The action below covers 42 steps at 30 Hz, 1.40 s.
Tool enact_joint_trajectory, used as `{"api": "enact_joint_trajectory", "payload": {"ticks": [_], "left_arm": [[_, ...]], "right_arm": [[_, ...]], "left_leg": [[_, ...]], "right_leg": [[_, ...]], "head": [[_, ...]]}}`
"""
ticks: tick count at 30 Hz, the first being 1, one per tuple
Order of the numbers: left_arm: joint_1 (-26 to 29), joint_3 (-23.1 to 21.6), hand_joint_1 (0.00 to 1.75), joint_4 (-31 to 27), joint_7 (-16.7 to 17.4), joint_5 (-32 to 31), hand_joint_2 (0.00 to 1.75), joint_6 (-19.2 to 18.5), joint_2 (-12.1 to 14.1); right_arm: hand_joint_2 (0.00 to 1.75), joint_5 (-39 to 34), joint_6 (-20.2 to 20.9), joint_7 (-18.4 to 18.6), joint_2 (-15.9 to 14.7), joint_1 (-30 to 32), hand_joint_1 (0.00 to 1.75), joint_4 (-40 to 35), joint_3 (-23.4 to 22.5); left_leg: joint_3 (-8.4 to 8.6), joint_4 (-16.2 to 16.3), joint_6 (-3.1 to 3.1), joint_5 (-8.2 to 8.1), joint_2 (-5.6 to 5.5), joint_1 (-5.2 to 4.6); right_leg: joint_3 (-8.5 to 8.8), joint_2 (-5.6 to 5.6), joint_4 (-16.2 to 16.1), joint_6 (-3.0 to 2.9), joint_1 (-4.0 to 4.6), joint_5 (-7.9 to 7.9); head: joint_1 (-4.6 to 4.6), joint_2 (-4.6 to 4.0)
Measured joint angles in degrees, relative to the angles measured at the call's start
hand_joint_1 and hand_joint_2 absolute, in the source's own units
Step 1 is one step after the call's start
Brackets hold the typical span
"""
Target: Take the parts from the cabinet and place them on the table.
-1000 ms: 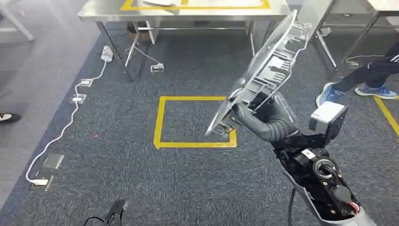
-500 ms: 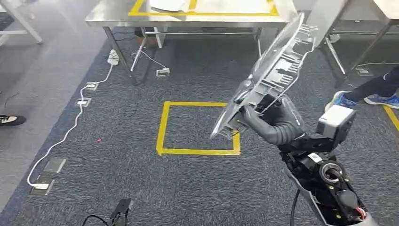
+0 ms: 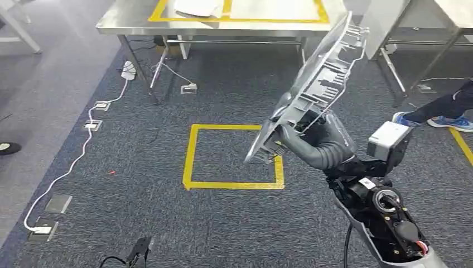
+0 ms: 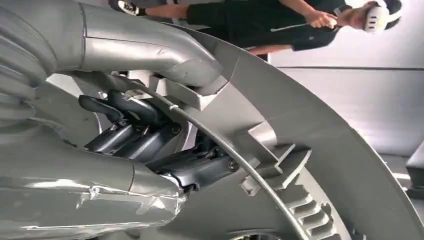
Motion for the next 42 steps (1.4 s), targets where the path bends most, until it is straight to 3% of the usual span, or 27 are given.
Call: {"api": "enact_joint_trajectory", "payload": {"ticks": [1, 2, 4, 5, 6, 7, 9, 10, 11, 14, 16, 17, 19, 20, 21, 22, 24, 25, 26, 31, 33, 35, 36, 37, 38, 40, 42], "left_arm": [[0.02, 0.00, 0.00, 0.00, -0.02, 0.00, 1.75, 0.02, 0.00], [0.00, 0.00, 0.00, 0.00, -0.02, 0.00, 1.75, 0.00, 0.04], [0.05, 0.00, 0.00, 0.00, -0.02, 0.00, 1.75, 0.00, -0.04], [0.10, 0.00, 0.00, 0.00, -0.02, 0.00, 1.75, 0.00, -0.04], [0.17, 0.00, 0.00, 0.00, -0.02, 0.00, 1.75, -0.02, -0.04], [0.22, 0.00, 0.00, 0.00, -0.02, 0.00, 1.75, -0.07, -0.07], [0.22, 0.00, 0.00, 0.00, -0.02, 0.00, 1.75, -0.07, -0.09], [0.29, 0.00, 0.00, 0.00, -0.04, -0.02, 1.75, -0.07, -0.18], [0.20, 0.00, 0.00, 0.00, -0.04, -0.02, 1.75, -0.07, -0.26], [0.03, 0.00, 0.00, 0.00, -0.07, -0.02, 1.75, -0.15, -0.31], [-0.05, 0.00, 0.00, 0.00, -0.07, -0.04, 1.75, -0.15, -0.18], [-0.09, 0.00, 0.00, 0.00, -0.07, -0.04, 1.75, -0.13, -0.20], [-0.07, 0.00, 0.00, 0.00, -0.07, -0.04, 1.75, -0.15, -0.20], [0.03, 0.00, 0.00, 0.00, -0.07, -0.04, 1.75, -0.15, -0.20], [0.10, 0.00, 0.00, 0.00, -0.07, -0.04, 1.75, -0.15, -0.20], [0.14, 0.00, 0.00, 0.00, -0.07, -0.04, 1.75, -0.15, -0.20], [0.10, 0.00, 0.00, 0.00, -0.07, -0.04, 1.75, -0.15, -0.09], [0.10, 0.00, 0.00, 0.00, -0.07, -0.04, 1.75, -0.15, -0.07], [0.07, 0.00, 0.00, 0.00, -0.07, -0.04, 1.75, -0.15, -0.13], [-0.03, 0.00, 0.00, 0.00, -0.07, -0.04, 1.75, -0.13, -0.04], [-0.11, 0.00, 0.00, 0.00, -0.07, -0.13, 1.75, -0.15, -0.02], [-0.05, 0.00, 0.00, 0.00, -0.05, -0.39, 1.75, -0.15, -0.09], [0.02, 0.00, 0.00, 0.00, 0.00, -0.44, 1.75, -0.26, -0.09], [0.06, 0.00, 0.00, 0.00, 0.02, -0.55, 1.75, -0.42, -0.09], [0.05, 0.00, 0.00, 0.00, 0.11, -0.59, 1.75, -0.44, -0.09], [0.03, 0.00, 0.00, 0.00, 0.17, -0.63, 1.75, -0.46, -0.09], [-0.11, 0.00, 0.00, 0.00, 0.17, -0.63, 1.75, -0.50, -0.09]], "right_arm": [[1.75, 0.00, 0.18, 0.02, 0.00, -0.02, 1.75, 0.00, 0.00], [1.75, 0.00, 0.20, 0.00, 0.00, -0.09, 1.75, 0.00, 0.00], [1.75, 0.00, 0.28, -0.04, 0.00, -0.09, 1.75, 0.04, 0.04], [1.75, 0.00, 0.28, -0.02, 0.00, -0.04, 1.75, 0.13, 0.04], [1.75, 0.00, 0.28, 0.00, 0.00, -0.01, 1.75, 0.22, 0.04], [1.75, 0.00, 0.28, 0.07, 0.00, -0.01, 1.75, 0.24, 0.04], [1.75, 0.00, 0.26, 0.09, 0.00, -0.05, 1.75, 0.24, 0.02], [1.75, 0.00, 0.26, 0.07, 0.00, -0.04, 1.75, 0.24, 0.02], [1.75, 0.00, 0.26, 0.02, 0.00, -0.09, 1.75, 0.28, 0.02], [1.75, 0.00, 0.26, 0.15, 0.00, -0.24, 1.75, 0.28, 0.04], [1.75, 0.09, 0.04, 0.22, 0.00, -0.25, 1.75, 0.20, -0.02], [1.75, 0.24, -0.04, 0.22, 0.00, -0.31, 1.75, 0.20, -0.04], [1.75, 0.48, -0.04, 0.24, 0.00, -0.30, 1.75, 0.20, -0.02], [1.75, 0.48, -0.04, 0.28, 0.00, -0.27, 1.75, 0.20, -0.02], [1.75, 0.48, -0.07, 0.31, 0.00, -0.16, 1.75, 0.20, -0.02], [1.75, 0.50, -0.07, 0.35, 0.00, -0.05, 1.75, 0.20, -0.02], [1.75, 0.50, -0.07, 0.35, 0.00, -0.03, 1.75, 0.20, -0.02], [1.75, 0.50, -0.07, 0.33, 0.00, -0.03, 1.75, 0.20, -0.02], [1.75, 0.57, -0.07, 0.31, 0.00, -0.12, 1.75, 0.17, -0.02], [1.75, 2.58, -0.04, 0.98, 0.00, -0.45, 1.75, 0.15, -0.02], [1.75, 3.83, -0.04, 1.62, 0.00, -1.32, 1.75, 0.20, 0.04], [1.75, 5.20, -0.41, 2.36, -0.04, -1.81, 1.75, 0.30, 0.04], [1.75, 5.92, -0.70, 2.90, -0.09, -1.87, 1.75, 0.37, 0.04], [1.75, 6.84, -1.09, 3.54, -0.26, -1.92, 1.75, 0.46, 0.04], [1.75, 7.78, -1.49, 4.04, -0.37, -2.08, 1.75, 0.55, 0.04], [1.75, 9.20, -2.06, 4.77, -0.59, -2.88, 1.75, 0.55, 0.04], [1.75, 11.34, -2.73, 5.68, -0.94, -3.92, 1.75, 0.61, 0.24]], "left_leg": [[0.52, -0.17, 0.38, -0.27, -0.01, -0.04], [0.86, -0.21, 0.75, -0.52, 0.01, -0.10], [1.53, -0.19, 1.22, -1.10, 0.00, -0.34], [1.85, -0.15, 1.30, -1.42, -0.03, -0.45], [2.29, -0.12, 1.35, -1.75, -0.11, -0.56], [2.91, -0.09, 1.33, -2.17, -0.24, -0.64], [4.48, -0.05, 1.15, -3.11, -0.49, -0.85], [4.77, -0.17, 1.02, -3.57, -0.47, -0.80], [4.84, 0.10, 0.78, -3.68, -0.51, -1.22], [4.71, -0.37, 0.17, -3.82, -0.36, -0.91], [4.56, 1.06, -0.64, -4.83, -0.18, -1.10], [2.91, 4.32, -0.90, -6.37, -0.14, -0.95], [-2.79, 14.19, -1.57, -9.98, -0.07, -0.40], [-5.49, 18.16, -1.86, -10.81, -0.05, -0.15], [-6.90, 19.15, -2.03, -9.97, -0.02, 0.04], [-6.53, 16.94, -2.17, -7.51, -0.01, 0.26], [-2.42, 6.54, -2.25, -0.69, 0.11, 0.45], [-0.49, 1.37, -2.18, 1.69, 0.27, 0.53], [0.28, 0.85, -1.94, 0.41, 0.22, 0.11], [1.16, -0.38, 0.17, -0.58, 0.03, 0.24], [1.75, -0.51, 0.90, -1.06, 0.08, 0.15], [2.32, -0.49, 1.36, -1.62, 0.09, -0.10], [2.72, -0.48, 1.39, -1.94, 0.04, -0.15], [3.30, -0.48, 1.37, -2.32, -0.13, -0.18], [3.94, -0.46, 1.31, -2.74, -0.31, -0.19], [5.35, -0.38, 0.96, -3.71, -0.51, -0.25], [5.33, -0.03, 0.48, -4.21, -0.56, -0.65]], "right_leg": [[-0.45, -0.26, 1.91, 0.09, 0.09, -0.91], [-2.49, -0.29, 5.99, 0.10, 0.14, -2.90], [-8.23, -0.28, 16.34, 0.13, 0.28, -6.67], [-10.33, -0.28, 19.34, 0.13, 0.30, -6.93], [-11.23, -0.28, 19.52, 0.03, 0.32, -5.71], [-10.72, -0.29, 16.87, -0.16, 0.34, -3.02], [-6.95, -0.28, 6.26, -0.95, 0.57, 4.36], [-5.72, -0.31, 2.55, -1.53, 0.92, 5.91], [-5.30, -0.38, 2.03, -1.68, 1.15, 5.58], [-5.03, -0.23, 0.99, -2.12, 1.33, 4.67], [-3.67, -0.19, -0.28, -2.50, 0.44, 4.84], [-3.45, -0.34, -0.37, -2.74, 0.30, 4.69], [-3.12, -0.38, -0.36, -2.94, 0.24, 4.30], [-2.95, -0.35, -0.34, -2.92, 0.21, 4.06], [-2.62, -0.28, -0.32, -2.81, 0.15, 3.73], [-2.06, -0.21, -0.32, -2.67, 0.04, 3.31], [-0.74, -0.11, -0.21, -2.21, -0.23, 2.31], [-0.25, -0.11, -0.15, -1.88, -0.28, 1.76], [-0.40, -0.04, -0.11, -1.48, 0.09, 1.42], [0.02, -0.20, 0.10, 0.07, -0.21, 0.20], [-3.70, -0.27, 7.68, 0.06, -0.10, -3.18], [-9.75, -0.28, 18.06, 0.13, 0.01, -6.54], [-11.44, -0.28, 20.09, 0.08, 0.06, -6.21], [-11.70, -0.29, 19.04, -0.02, 0.09, -4.17], [-10.77, -0.30, 15.58, -0.21, 0.15, -1.10], [-7.06, -0.30, 4.87, -0.88, 0.32, 6.23], [-5.94, -0.28, 1.49, -1.31, 0.79, 6.36]], "head": [[0.43, 0.00], [0.92, 0.00], [1.53, 0.00], [1.60, 0.00], [1.68, 0.00], [1.86, 0.00], [2.25, 0.00], [2.29, 0.00], [2.14, 0.00], [2.29, 0.00], [2.36, 0.00], [2.05, 0.00], [1.55, 0.00], [1.46, 0.00], [1.31, 0.00], [1.09, 0.00], [0.74, 0.00], [0.57, 0.00], [0.30, 0.00], [1.03, 0.00], [1.68, 0.00], [1.94, 0.00], [2.08, 0.00], [2.16, 0.00], [2.23, 0.00], [2.56, 0.00], [2.52, 0.00]]}}
